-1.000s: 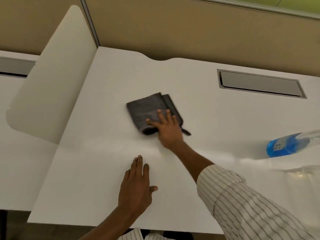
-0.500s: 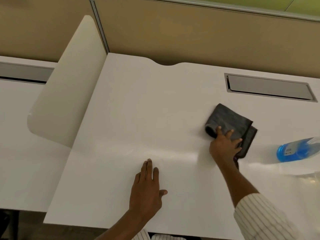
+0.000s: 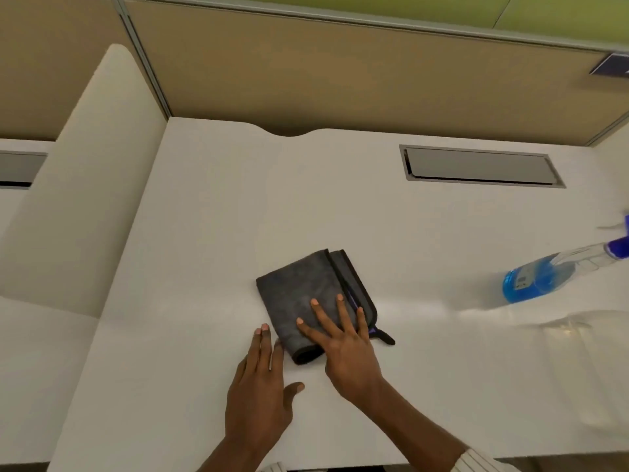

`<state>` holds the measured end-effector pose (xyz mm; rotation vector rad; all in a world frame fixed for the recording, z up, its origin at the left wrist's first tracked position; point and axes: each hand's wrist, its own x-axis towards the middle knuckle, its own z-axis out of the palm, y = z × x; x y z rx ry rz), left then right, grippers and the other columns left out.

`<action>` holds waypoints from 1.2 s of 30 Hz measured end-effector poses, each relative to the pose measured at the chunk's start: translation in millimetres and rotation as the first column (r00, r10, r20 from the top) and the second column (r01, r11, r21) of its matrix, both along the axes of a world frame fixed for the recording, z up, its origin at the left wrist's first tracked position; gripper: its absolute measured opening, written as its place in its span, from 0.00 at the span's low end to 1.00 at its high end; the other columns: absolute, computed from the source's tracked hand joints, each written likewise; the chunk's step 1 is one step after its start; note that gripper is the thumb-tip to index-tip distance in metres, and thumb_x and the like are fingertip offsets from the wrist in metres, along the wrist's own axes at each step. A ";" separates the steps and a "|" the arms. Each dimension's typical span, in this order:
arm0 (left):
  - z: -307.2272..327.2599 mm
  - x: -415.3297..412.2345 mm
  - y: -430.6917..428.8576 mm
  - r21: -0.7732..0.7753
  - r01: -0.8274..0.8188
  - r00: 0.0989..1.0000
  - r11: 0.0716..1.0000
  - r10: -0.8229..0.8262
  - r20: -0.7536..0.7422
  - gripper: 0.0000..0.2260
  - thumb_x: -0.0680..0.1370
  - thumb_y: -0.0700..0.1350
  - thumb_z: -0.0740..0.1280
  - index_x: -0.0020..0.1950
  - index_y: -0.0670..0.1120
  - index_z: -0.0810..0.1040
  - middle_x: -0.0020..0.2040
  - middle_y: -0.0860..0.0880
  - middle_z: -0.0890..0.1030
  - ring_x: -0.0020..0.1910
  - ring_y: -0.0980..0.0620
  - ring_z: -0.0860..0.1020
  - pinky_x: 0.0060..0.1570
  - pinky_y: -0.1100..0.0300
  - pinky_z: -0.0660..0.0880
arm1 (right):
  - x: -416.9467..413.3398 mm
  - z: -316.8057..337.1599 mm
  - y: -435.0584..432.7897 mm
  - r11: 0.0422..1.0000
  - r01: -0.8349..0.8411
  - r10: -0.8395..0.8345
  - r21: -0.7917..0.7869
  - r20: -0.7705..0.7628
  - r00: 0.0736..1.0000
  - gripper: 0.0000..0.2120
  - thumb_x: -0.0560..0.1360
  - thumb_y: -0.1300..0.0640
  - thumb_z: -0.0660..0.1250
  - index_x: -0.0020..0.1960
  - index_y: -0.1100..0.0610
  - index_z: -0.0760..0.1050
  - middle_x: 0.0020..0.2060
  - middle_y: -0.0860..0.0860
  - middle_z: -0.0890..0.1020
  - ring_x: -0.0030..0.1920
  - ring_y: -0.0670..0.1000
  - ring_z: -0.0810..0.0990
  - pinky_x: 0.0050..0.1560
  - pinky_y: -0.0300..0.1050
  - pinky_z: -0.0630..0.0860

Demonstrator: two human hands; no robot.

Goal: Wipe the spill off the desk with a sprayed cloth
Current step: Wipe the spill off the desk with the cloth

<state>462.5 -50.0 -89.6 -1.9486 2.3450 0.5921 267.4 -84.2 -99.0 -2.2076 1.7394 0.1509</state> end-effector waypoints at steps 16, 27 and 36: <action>1.9 2.1 1.7 -0.027 0.025 0.999 0.999 -0.026 -0.034 0.39 0.76 0.65 0.73 0.79 0.43 0.72 0.84 0.41 0.61 0.83 0.43 0.64 0.70 0.51 0.75 | -5.4 -9.0 7.0 0.826 0.558 -0.561 -0.084 -0.020 0.828 0.46 0.76 0.66 0.60 0.82 0.34 0.44 0.84 0.48 0.39 0.82 0.68 0.33 0.78 0.75 0.37; -5.0 6.9 0.8 -0.003 0.059 0.998 0.998 -0.059 -0.024 0.39 0.68 0.64 0.80 0.71 0.41 0.81 0.78 0.39 0.73 0.76 0.41 0.75 0.58 0.50 0.83 | -80.6 -10.6 -78.4 0.917 0.373 -0.381 -0.141 -0.040 0.924 0.42 0.75 0.67 0.59 0.84 0.43 0.53 0.85 0.51 0.53 0.84 0.60 0.48 0.81 0.66 0.49; -19.2 8.0 2.6 0.051 0.028 0.998 0.998 -0.026 -0.050 0.40 0.82 0.69 0.55 0.87 0.49 0.47 0.85 0.47 0.32 0.85 0.50 0.34 0.82 0.56 0.52 | -144.9 5.2 -161.4 0.681 0.727 -0.732 -0.091 -0.081 0.676 0.32 0.83 0.59 0.58 0.84 0.46 0.53 0.84 0.62 0.51 0.83 0.69 0.46 0.80 0.72 0.51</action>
